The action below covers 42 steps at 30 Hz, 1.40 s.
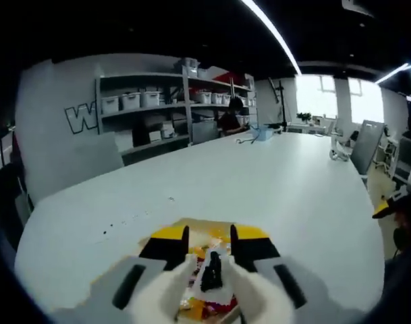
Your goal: Place the target food into the container with the food tongs after gripping and lifting it, then release it inside without dropping or visibly crushing the food.
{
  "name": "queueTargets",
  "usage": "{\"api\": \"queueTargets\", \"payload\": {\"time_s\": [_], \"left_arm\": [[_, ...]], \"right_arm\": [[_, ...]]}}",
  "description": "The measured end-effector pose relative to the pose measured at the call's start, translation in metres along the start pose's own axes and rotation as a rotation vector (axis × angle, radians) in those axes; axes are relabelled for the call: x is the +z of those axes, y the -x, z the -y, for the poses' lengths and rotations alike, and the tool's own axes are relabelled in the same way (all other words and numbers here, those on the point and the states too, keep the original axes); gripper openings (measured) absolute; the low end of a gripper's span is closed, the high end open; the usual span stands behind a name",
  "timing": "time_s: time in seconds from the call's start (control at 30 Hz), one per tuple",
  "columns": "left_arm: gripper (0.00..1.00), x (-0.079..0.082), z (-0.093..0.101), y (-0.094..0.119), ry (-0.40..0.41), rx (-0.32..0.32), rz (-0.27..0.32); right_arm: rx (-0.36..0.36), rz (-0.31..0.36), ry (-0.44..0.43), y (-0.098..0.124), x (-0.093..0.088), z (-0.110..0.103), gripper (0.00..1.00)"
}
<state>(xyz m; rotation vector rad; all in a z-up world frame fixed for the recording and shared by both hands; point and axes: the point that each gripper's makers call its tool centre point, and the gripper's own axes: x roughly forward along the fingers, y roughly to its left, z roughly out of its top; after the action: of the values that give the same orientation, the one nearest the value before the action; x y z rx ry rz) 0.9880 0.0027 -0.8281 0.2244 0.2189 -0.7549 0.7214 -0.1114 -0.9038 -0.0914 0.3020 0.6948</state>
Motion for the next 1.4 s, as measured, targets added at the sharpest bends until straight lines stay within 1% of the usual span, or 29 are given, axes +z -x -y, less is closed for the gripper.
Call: {"api": "queueTargets", "payload": {"time_s": [0.07,0.13,0.2,0.27,0.3,0.4,0.43,0.47,0.5,0.63,0.7,0.73,0.77,0.8,0.83,0.9,0.97,1.0,1.03,1.07,1.13,1.17,1.2,1.27,1.4], "left_arm": [[0.24,0.002,0.001,0.001,0.022,-0.011,0.005],[0.24,0.004,0.002,0.002,0.012,-0.013,0.014],[0.25,0.005,0.008,0.003,0.043,-0.031,0.014],[0.25,0.006,0.016,0.003,0.047,-0.053,0.015],[0.25,0.005,0.024,0.002,0.033,-0.069,0.011],[0.25,-0.001,0.038,0.0,-0.046,-0.107,-0.011],[0.25,-0.003,0.04,0.0,-0.027,-0.106,-0.009],[0.25,-0.004,0.045,-0.001,0.02,-0.125,-0.01],[0.24,-0.004,0.049,-0.002,0.037,-0.136,-0.006],[0.24,-0.01,0.068,-0.004,0.007,-0.177,-0.02],[0.24,-0.015,0.083,-0.005,0.017,-0.21,-0.023],[0.25,-0.016,0.084,-0.008,0.025,-0.225,-0.02],[0.25,-0.018,0.091,-0.009,0.047,-0.256,-0.025],[0.26,-0.019,0.1,-0.01,0.051,-0.279,-0.022],[0.26,-0.017,0.111,-0.011,0.027,-0.315,0.001],[0.26,-0.026,0.117,-0.015,0.017,-0.314,-0.03],[0.27,-0.028,0.122,-0.019,0.009,-0.322,-0.025],[0.27,-0.028,0.123,-0.02,0.017,-0.324,-0.022],[0.27,-0.028,0.127,-0.024,0.066,-0.345,-0.015],[0.27,-0.032,0.129,-0.027,0.106,-0.354,-0.033],[0.27,-0.036,0.129,-0.033,0.065,-0.336,-0.035],[0.27,-0.04,0.126,-0.036,0.042,-0.313,-0.054],[0.27,-0.042,0.124,-0.038,0.03,-0.29,-0.054],[0.28,-0.044,0.124,-0.042,0.041,-0.301,-0.053],[0.28,-0.046,0.123,-0.047,0.012,-0.301,-0.063]], "right_arm": [[0.005,-0.001,-0.002,-0.001,0.0,-0.002,0.99],[0.008,-0.003,0.0,-0.001,0.0,-0.004,0.99],[0.011,0.002,0.002,-0.001,0.002,-0.005,0.99],[0.012,0.006,-0.003,-0.001,0.002,-0.005,0.99],[0.01,0.011,-0.004,-0.001,0.003,-0.005,0.99],[0.009,0.021,-0.01,0.0,0.006,-0.006,0.99],[0.008,0.025,-0.008,0.001,0.008,-0.006,0.99],[0.007,0.027,-0.007,0.001,0.008,-0.006,0.99],[0.007,0.027,-0.008,0.002,0.008,-0.007,0.99],[0.007,0.021,-0.007,0.001,0.005,-0.007,0.99],[0.007,0.012,0.0,0.001,0.004,-0.008,0.99],[0.008,0.013,0.0,0.001,0.004,-0.008,0.99],[0.01,0.014,-0.002,0.001,0.004,-0.009,0.99],[0.012,0.016,-0.004,0.001,0.005,-0.01,0.99],[0.012,0.016,-0.004,0.001,0.005,-0.01,0.99],[0.012,0.013,-0.005,0.001,0.003,-0.01,0.99],[0.011,0.008,-0.005,0.002,0.0,-0.01,0.99],[0.011,0.005,-0.005,0.002,-0.001,-0.01,0.99],[0.011,0.001,-0.008,0.002,-0.002,-0.01,0.99],[0.01,0.001,-0.01,0.003,-0.003,-0.01,0.99],[0.008,0.005,-0.011,0.004,-0.003,-0.009,0.99],[0.004,0.008,-0.011,0.004,-0.003,-0.008,0.99],[0.001,0.01,-0.008,0.004,-0.002,-0.007,0.99],[-0.005,0.01,-0.009,0.002,-0.001,-0.003,0.99],[-0.005,0.02,-0.002,0.001,0.003,-0.001,0.99]]}}
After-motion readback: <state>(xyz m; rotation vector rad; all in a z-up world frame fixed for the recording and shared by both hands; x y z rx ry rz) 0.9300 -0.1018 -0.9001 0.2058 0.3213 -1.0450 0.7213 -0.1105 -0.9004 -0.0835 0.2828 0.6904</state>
